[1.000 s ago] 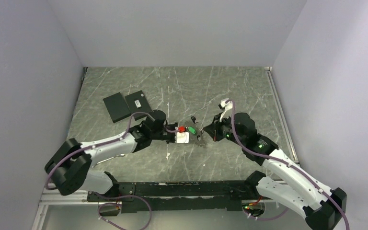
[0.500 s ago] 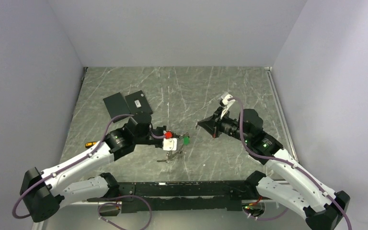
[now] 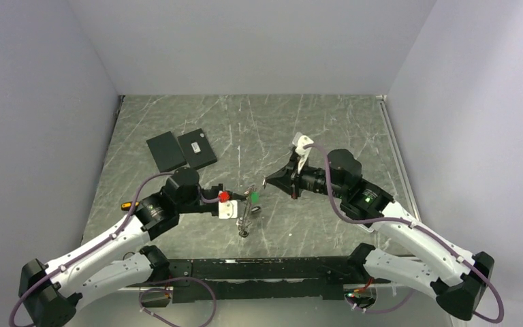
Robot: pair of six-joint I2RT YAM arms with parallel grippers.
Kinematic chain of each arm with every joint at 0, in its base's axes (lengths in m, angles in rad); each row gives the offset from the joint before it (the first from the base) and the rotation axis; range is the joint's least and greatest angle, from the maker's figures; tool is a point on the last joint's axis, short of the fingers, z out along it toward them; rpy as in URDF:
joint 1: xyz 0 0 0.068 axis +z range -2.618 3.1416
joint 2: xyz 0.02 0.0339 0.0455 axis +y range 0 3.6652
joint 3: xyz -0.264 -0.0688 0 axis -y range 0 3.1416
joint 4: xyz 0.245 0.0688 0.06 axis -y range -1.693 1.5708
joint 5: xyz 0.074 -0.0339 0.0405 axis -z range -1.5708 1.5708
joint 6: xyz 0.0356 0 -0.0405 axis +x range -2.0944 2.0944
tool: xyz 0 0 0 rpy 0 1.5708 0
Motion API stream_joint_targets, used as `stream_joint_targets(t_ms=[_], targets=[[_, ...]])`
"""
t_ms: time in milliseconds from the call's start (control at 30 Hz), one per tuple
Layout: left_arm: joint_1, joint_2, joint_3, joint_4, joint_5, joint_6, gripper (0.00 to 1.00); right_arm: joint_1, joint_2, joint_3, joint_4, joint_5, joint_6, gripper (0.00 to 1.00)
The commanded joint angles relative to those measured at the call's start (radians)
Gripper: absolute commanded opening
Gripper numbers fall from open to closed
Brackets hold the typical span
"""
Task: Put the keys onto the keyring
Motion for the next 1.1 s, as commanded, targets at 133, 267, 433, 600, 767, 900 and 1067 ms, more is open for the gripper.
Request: stream_joint_targets(t_ms=[133,267,433,600,767,900,1067], targets=[[0.038,-0.110,-0.083,0.336,0.077,-0.221,0.00,0.128,0.034,0.092,-0.089,0.042,-0.199,0.00],[0.067,-0.117,-0.088,0.385,0.125,-0.271,0.00,0.156,0.041,0.114,-0.141,0.090,-0.240,0.00],[0.102,-0.096,-0.088,0.420,0.236,-0.327,0.00,0.201,0.052,0.136,-0.207,0.152,-0.283,0.00],[0.120,-0.066,-0.077,0.421,0.296,-0.346,0.00,0.244,0.064,0.125,-0.225,0.212,-0.310,0.00],[0.127,-0.056,-0.072,0.411,0.319,-0.350,0.00,0.265,0.074,0.104,-0.215,0.251,-0.316,0.00],[0.128,-0.042,-0.062,0.382,0.330,-0.335,0.00,0.279,0.078,0.104,-0.214,0.267,-0.322,0.00],[0.131,-0.037,-0.058,0.374,0.328,-0.333,0.00,0.290,0.083,0.103,-0.215,0.275,-0.326,0.00]])
